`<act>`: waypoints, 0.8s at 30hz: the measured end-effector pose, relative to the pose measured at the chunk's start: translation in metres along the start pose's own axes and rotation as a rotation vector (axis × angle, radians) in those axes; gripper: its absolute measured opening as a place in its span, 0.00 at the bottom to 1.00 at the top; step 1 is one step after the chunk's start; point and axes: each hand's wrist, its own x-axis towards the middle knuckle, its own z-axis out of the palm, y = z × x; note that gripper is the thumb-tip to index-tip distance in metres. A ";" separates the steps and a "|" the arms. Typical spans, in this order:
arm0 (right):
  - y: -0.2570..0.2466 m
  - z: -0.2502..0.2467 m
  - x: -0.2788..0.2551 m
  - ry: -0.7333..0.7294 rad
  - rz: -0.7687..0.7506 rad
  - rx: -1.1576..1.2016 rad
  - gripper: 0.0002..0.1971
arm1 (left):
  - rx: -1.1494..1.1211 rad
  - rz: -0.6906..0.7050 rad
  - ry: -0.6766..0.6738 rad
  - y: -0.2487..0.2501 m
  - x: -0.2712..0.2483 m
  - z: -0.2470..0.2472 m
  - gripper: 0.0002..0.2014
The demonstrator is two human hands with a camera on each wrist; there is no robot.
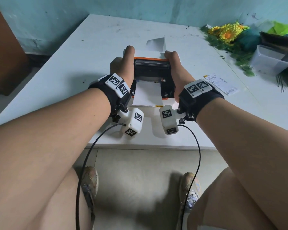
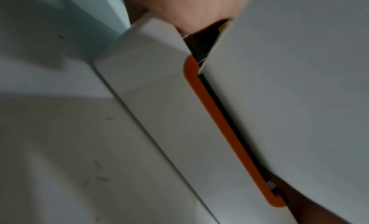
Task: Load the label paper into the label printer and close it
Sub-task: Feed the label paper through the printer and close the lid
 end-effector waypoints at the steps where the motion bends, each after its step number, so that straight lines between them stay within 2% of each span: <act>1: 0.000 -0.001 0.001 -0.012 0.001 0.000 0.33 | -0.003 -0.005 0.000 0.000 0.000 0.000 0.25; 6: -0.001 -0.005 0.000 -0.136 0.003 0.006 0.31 | -0.015 -0.028 -0.014 0.001 -0.003 -0.001 0.21; 10: -0.005 -0.011 -0.003 -0.229 0.019 0.041 0.26 | -0.019 -0.034 -0.026 0.002 -0.003 -0.004 0.21; 13: -0.012 -0.016 -0.003 -0.285 0.051 0.099 0.22 | 0.026 -0.046 -0.067 0.003 -0.004 -0.008 0.21; 16: -0.017 -0.021 -0.003 -0.334 0.093 0.099 0.22 | 0.053 -0.078 -0.130 0.006 -0.005 -0.014 0.24; 20: -0.017 -0.023 -0.003 -0.337 0.102 0.158 0.20 | 0.041 -0.115 -0.197 0.010 -0.003 -0.019 0.25; 24: -0.014 -0.018 -0.002 -0.266 0.093 0.163 0.21 | 0.046 -0.115 -0.211 0.012 -0.001 -0.020 0.29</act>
